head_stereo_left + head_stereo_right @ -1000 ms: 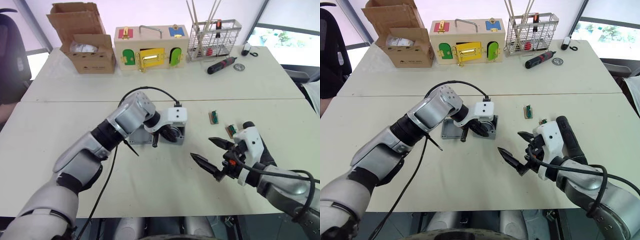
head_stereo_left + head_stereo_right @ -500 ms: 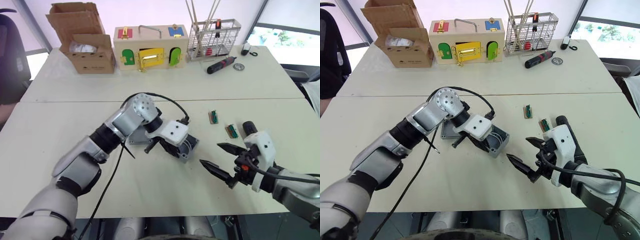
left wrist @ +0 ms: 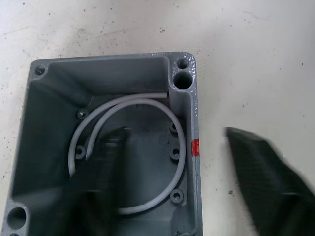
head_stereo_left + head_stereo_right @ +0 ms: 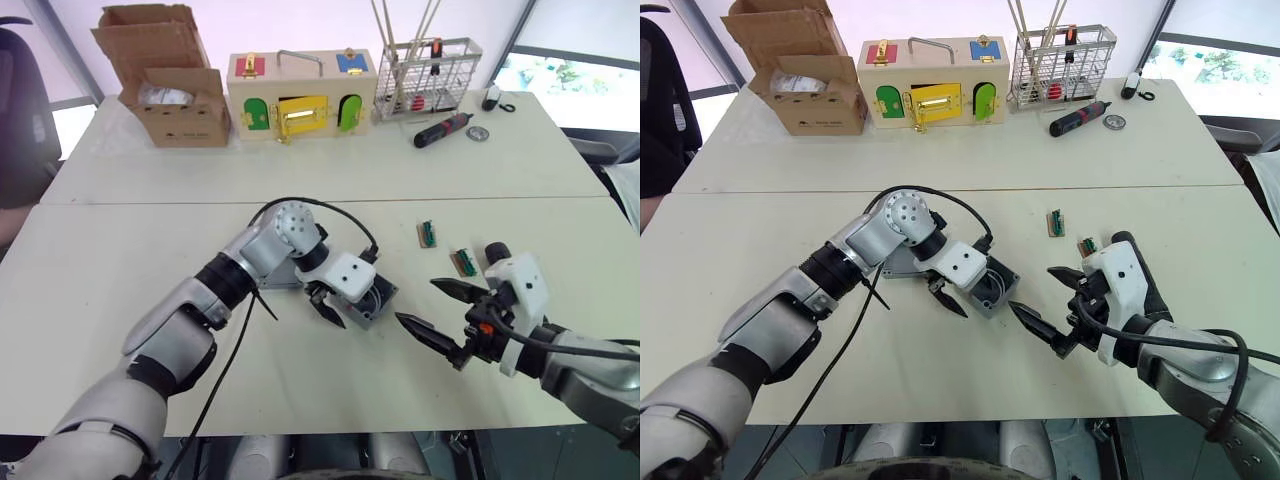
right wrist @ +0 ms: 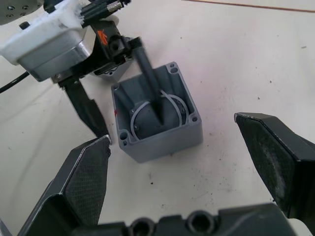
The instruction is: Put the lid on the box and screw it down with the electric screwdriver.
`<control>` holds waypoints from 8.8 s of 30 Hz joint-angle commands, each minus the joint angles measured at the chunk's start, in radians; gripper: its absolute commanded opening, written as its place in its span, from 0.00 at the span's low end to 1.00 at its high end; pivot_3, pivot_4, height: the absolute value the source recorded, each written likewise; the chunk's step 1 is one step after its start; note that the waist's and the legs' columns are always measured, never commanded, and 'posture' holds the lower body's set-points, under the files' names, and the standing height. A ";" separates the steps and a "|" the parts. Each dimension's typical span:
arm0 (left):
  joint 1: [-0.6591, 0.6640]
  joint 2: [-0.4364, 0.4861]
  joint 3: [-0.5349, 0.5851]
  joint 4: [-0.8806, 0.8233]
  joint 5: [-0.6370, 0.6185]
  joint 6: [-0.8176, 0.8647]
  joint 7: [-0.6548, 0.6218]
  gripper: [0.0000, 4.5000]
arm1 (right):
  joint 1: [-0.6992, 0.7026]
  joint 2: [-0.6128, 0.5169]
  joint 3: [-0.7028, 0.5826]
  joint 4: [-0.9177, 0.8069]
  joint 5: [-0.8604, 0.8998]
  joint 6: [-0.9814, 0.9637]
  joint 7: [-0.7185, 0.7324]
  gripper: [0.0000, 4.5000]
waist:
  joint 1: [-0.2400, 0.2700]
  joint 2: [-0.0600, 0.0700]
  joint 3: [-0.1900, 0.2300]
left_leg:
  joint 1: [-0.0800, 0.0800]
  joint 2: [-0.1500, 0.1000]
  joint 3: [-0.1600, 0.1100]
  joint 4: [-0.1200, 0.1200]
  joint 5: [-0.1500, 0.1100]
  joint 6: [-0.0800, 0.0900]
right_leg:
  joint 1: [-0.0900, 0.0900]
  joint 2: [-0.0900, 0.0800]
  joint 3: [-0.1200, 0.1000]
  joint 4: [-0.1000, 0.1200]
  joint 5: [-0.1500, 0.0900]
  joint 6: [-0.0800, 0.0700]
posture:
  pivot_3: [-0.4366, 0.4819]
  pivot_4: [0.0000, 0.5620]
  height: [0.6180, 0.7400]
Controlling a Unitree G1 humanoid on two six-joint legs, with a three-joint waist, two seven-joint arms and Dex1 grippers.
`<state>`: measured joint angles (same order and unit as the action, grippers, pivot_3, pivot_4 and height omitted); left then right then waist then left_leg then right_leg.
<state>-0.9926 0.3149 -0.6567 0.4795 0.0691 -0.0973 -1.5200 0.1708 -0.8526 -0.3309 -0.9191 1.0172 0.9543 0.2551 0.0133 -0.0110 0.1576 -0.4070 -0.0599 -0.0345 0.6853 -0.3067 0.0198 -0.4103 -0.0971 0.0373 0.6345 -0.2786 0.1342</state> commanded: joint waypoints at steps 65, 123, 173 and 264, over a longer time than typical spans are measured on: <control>0.216 0.185 0.634 -0.465 -0.957 1.712 1.596 0.00 | -0.447 -0.232 0.097 0.169 0.153 0.024 0.241 1.00 | 0.005 0.000 0.000 | -0.002 -0.002 0.001 -0.001 0.006 -0.011 | -0.012 -0.006 -0.004 0.015 0.000 0.000 | 0.48 0.27 0.98; 0.108 -0.267 0.673 -0.070 -0.405 0.015 0.916 0.00 | -0.831 0.405 0.156 0.658 -0.158 -0.140 0.065 0.02 | -0.026 -0.002 0.000 | -0.004 -0.002 0.004 -0.003 0.007 -0.012 | -0.016 -0.008 -0.013 0.016 0.000 0.000 | 0.48 0.27 0.98; 0.310 0.044 0.519 -0.461 -0.697 0.757 0.484 0.99 | 0.021 0.180 0.502 0.462 -1.922 -1.355 -0.241 0.02 | -0.023 -0.002 0.000 | -0.002 -0.001 0.003 -0.002 0.008 -0.014 | -0.013 -0.006 -0.012 0.016 0.000 0.000 | 0.48 0.27 0.98; 0.425 0.020 0.266 -0.263 -0.251 0.392 0.422 0.00 | 0.014 0.134 0.414 0.539 -1.933 -1.469 -0.307 1.00 | -0.020 -0.001 -0.005 | 0.024 -0.001 0.002 -0.003 0.002 -0.004 | 0.016 -0.005 -0.012 0.010 0.000 0.000 | 0.48 0.27 0.98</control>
<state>-0.5946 0.3223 -0.3584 0.1569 -0.2424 0.2788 -1.1129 0.1885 -0.7189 0.1089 -0.3419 -0.9474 -0.5085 -0.0542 -0.0062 -0.0122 0.1530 -0.3830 -0.0612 -0.0323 0.6822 -0.3045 0.0155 -0.3939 -0.1024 0.0251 0.6449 -0.2789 0.1338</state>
